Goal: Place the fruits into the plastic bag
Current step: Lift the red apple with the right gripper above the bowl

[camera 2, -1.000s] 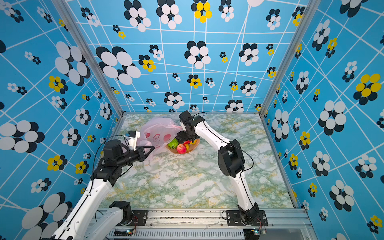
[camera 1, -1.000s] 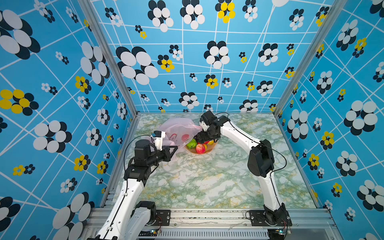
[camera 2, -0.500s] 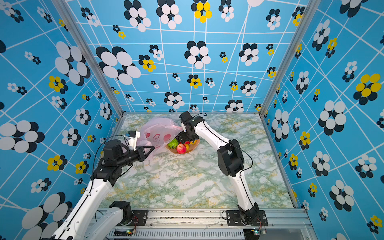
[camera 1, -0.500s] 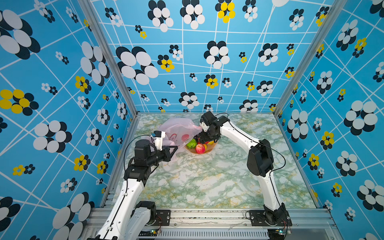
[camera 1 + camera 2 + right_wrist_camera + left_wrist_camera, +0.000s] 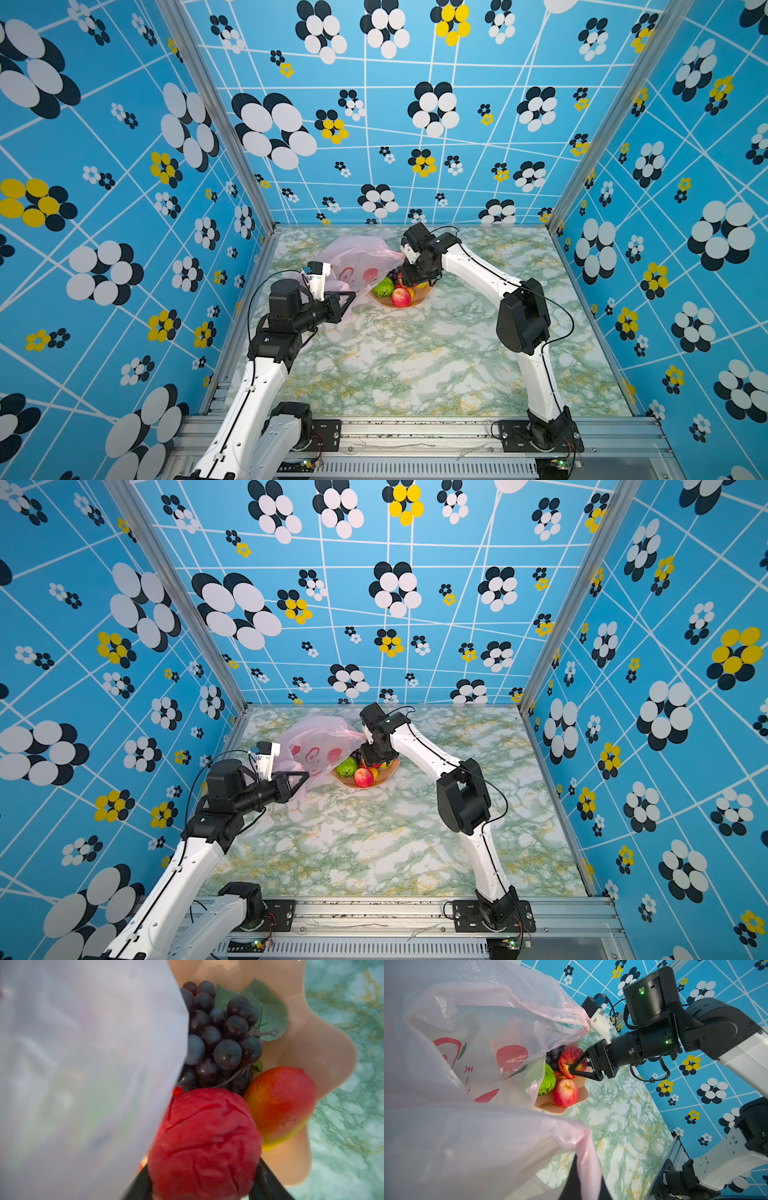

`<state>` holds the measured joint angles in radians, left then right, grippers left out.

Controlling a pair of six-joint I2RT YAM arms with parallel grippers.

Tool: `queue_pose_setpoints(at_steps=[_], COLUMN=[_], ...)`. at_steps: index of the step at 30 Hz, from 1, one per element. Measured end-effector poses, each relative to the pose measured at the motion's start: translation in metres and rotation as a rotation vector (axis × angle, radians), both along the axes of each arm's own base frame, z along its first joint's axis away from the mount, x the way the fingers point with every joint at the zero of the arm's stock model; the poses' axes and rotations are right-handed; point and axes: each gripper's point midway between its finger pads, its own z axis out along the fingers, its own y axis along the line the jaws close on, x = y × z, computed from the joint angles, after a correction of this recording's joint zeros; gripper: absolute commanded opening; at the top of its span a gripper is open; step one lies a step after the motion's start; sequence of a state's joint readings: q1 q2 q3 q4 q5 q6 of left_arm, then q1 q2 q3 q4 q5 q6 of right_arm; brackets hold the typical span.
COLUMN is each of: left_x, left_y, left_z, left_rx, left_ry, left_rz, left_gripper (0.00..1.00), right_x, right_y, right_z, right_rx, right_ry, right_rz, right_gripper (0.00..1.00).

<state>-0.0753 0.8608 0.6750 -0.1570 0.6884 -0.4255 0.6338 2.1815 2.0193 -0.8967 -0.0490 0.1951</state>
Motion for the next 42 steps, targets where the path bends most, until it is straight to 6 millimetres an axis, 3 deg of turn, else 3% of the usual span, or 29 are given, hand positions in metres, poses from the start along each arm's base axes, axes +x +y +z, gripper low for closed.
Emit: queue_pose_setpoints(at_steps=[7,17,22,33,42], left_x=[0.0,0.0,0.0,0.0,0.0], left_y=[0.0,0.0,0.0,0.0,0.0], left_z=[0.0,0.0,0.0,0.0,0.0], left_rx=[0.0,0.0,0.0,0.0,0.0], left_ry=[-0.001,-0.001,-0.001,-0.001,-0.001], left_rz=[0.0,0.0,0.0,0.0,0.0], left_gripper=[0.0,0.0,0.0,0.0,0.0], right_x=[0.0,0.001,0.001,-0.008,-0.023], right_y=[-0.008,-0.021,-0.025,-0.02,-0.012], right_z=[0.047,0.068,0.088,0.164,0.203], right_rx=[0.087,0.261,0.39,0.584,0.739], right_ry=[-0.081,-0.071,-0.068,-0.177,-0.204], right_rz=[-0.034,-0.121,-0.16,-0.128,-0.087], right_gripper=[0.5,0.47,0.46,0.46,0.46])
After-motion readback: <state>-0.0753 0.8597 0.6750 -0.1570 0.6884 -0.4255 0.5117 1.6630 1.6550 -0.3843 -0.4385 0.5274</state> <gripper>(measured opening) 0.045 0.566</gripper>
